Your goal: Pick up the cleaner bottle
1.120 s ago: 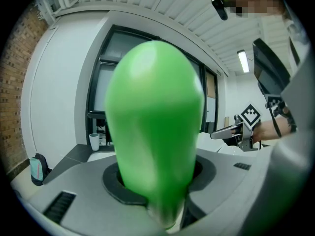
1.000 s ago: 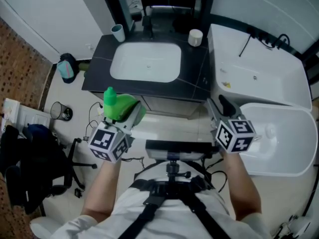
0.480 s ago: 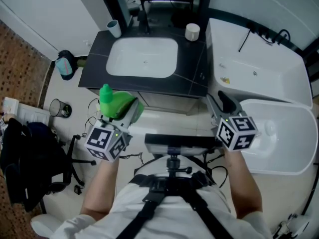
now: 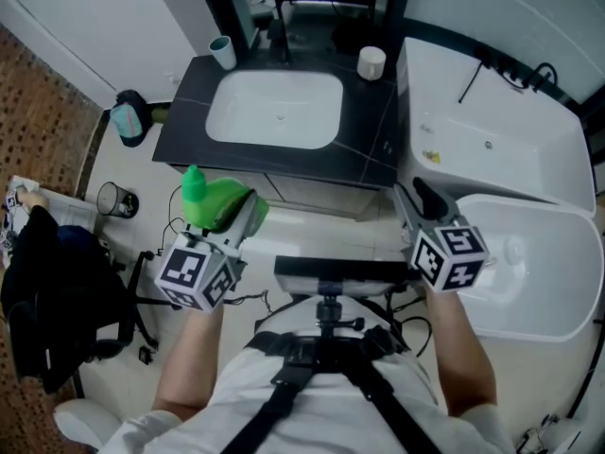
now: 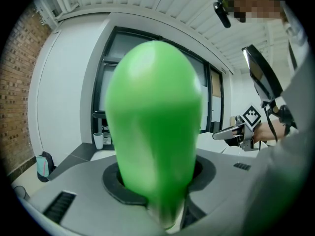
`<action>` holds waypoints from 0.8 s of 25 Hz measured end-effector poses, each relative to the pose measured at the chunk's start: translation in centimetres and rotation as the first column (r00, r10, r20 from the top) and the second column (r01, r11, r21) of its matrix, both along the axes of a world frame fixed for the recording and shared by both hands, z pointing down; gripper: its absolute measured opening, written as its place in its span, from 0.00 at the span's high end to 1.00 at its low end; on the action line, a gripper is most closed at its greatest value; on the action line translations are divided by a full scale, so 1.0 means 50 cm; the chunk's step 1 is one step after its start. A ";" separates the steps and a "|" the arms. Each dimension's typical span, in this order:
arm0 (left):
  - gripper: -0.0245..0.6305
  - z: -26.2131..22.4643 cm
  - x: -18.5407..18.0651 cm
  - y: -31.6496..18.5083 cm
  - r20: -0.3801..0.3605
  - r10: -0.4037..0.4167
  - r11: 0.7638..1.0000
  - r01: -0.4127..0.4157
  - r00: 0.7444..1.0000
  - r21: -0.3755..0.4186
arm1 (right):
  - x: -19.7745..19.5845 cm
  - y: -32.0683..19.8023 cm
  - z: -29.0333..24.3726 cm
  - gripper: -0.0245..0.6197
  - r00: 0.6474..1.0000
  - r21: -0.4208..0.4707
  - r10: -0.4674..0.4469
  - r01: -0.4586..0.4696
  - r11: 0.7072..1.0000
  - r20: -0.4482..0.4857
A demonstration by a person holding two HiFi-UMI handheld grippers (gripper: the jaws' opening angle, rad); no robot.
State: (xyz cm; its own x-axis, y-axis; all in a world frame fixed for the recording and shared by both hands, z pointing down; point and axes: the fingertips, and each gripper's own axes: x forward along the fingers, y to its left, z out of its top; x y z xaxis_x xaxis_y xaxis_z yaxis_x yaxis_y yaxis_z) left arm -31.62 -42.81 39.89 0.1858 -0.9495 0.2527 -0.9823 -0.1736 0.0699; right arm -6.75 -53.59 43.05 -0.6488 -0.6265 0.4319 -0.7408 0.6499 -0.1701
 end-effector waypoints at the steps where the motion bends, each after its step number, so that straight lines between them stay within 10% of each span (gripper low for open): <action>1: 0.71 0.000 -0.002 0.002 0.002 -0.007 1.000 0.007 1.000 -0.001 | 0.001 0.001 0.001 0.72 1.000 -0.003 0.000 0.000 1.000 0.001; 20: 0.71 -0.011 -0.005 0.044 0.013 -0.019 1.000 0.018 1.000 0.015 | 0.025 0.030 -0.004 0.76 0.999 -0.017 0.018 -0.018 1.000 0.032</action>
